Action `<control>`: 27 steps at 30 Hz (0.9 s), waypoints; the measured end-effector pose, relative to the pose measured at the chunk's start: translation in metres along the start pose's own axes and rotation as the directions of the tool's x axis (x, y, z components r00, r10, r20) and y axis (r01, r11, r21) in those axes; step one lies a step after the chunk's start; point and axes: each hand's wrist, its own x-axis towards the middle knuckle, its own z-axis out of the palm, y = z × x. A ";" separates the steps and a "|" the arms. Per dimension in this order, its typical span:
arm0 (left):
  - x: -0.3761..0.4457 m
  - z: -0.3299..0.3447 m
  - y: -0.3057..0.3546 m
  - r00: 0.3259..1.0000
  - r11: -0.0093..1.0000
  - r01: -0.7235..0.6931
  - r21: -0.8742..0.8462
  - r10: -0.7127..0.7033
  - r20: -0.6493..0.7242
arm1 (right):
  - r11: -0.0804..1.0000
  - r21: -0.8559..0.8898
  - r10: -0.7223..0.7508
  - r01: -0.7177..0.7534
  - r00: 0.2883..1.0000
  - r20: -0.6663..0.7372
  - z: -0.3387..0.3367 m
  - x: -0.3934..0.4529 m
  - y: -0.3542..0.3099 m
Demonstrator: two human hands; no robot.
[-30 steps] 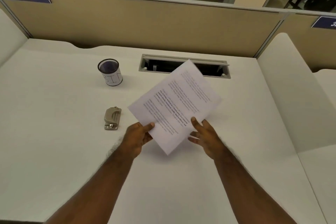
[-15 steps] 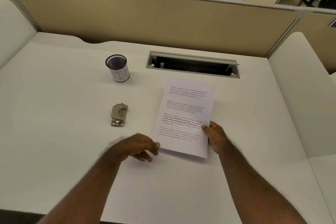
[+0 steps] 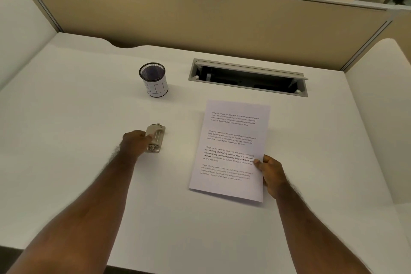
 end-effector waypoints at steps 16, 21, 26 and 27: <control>-0.035 0.058 0.042 0.979 0.909 0.005 -0.416 0.080 0.188 | 0.999 -0.015 -0.037 0.037 0.999 0.019 0.001 -0.005 -0.003; -0.042 0.068 0.044 0.978 0.929 -0.035 -0.369 0.109 0.181 | 0.999 0.005 -0.047 0.047 0.999 0.011 0.003 -0.008 -0.005; -0.050 0.071 0.048 0.971 0.924 -0.032 -0.382 0.119 0.207 | 0.999 0.002 -0.043 0.043 0.999 0.004 0.003 -0.007 -0.005; -0.051 0.072 0.049 0.971 0.921 -0.032 -0.388 0.121 0.207 | 0.999 0.002 -0.042 0.042 0.999 0.002 0.003 -0.007 -0.005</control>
